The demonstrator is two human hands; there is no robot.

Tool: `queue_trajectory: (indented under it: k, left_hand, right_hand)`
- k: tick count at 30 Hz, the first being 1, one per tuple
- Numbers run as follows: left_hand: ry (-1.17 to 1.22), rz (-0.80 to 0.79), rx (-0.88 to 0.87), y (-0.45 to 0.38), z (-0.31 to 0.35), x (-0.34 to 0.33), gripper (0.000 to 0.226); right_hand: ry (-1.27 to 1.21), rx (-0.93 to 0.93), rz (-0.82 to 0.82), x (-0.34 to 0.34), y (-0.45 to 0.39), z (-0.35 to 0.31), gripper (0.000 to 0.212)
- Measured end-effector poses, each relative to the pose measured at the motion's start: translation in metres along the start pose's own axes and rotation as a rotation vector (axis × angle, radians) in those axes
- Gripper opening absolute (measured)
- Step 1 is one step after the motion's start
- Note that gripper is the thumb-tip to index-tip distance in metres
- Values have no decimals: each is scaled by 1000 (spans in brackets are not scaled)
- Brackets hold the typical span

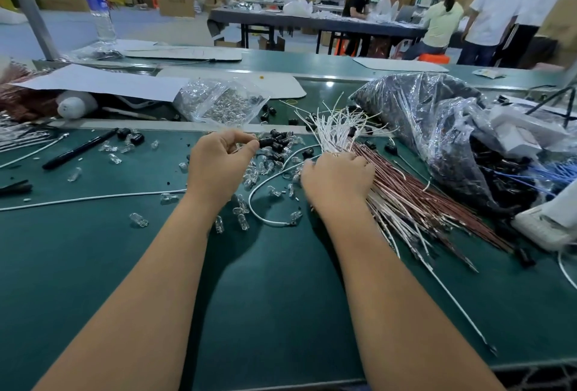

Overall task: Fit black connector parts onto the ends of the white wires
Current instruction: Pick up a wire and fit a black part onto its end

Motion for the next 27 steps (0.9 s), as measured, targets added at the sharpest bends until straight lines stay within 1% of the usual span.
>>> queue_trajectory:
  k: [2, 4, 5, 6, 8, 11, 13, 17, 20, 25, 27]
  left_hand:
    - [8, -7, 4, 0, 0, 1, 5]
    - [14, -6, 7, 0, 0, 2, 6]
    - [15, -7, 7, 0, 0, 2, 6]
    - [15, -7, 7, 0, -1, 2, 7]
    - [14, -3, 9, -1, -1, 2, 6]
    - [10, -1, 22, -2, -4, 2, 6]
    - [12, -7, 29, -1, -5, 1, 6]
    - [32, -7, 45, -1, -7, 0, 7]
    - [35, -13, 47, 0, -7, 0, 13]
    - [4, -23, 66, 1, -10, 0, 16]
    - [-20, -10, 84, 2, -12, 1, 15]
  right_hand:
    - [-221, -56, 212, 18, -6, 15, 40]
    - [-369, -180, 305, 25, -12, 41, 23]
    - [-397, -239, 336, 26, -14, 53, 21]
    - [-403, -284, 355, 26, -15, 64, 25]
    - [-375, -344, 326, 22, -16, 78, 31]
    - [-246, -345, 177, 6, -16, 84, 27]
    - [-190, -344, 140, 1, -16, 84, 25]
    - [-211, -392, 198, 4, -16, 88, 21]
    - [-247, -404, 247, 7, -16, 89, 20]
    - [-233, -391, 195, 2, -14, 89, 23]
    - [-239, -394, 215, 2, -15, 90, 22]
Point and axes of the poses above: each hand's wrist, its own y-axis away from the middle knuckle, its own x-axis out of the back of the hand, z = x × y, the point moved 7 cm from there along -y, towards the middle knuckle, and after that the axes turned 12 degrees about z, right-handed, at the moved point
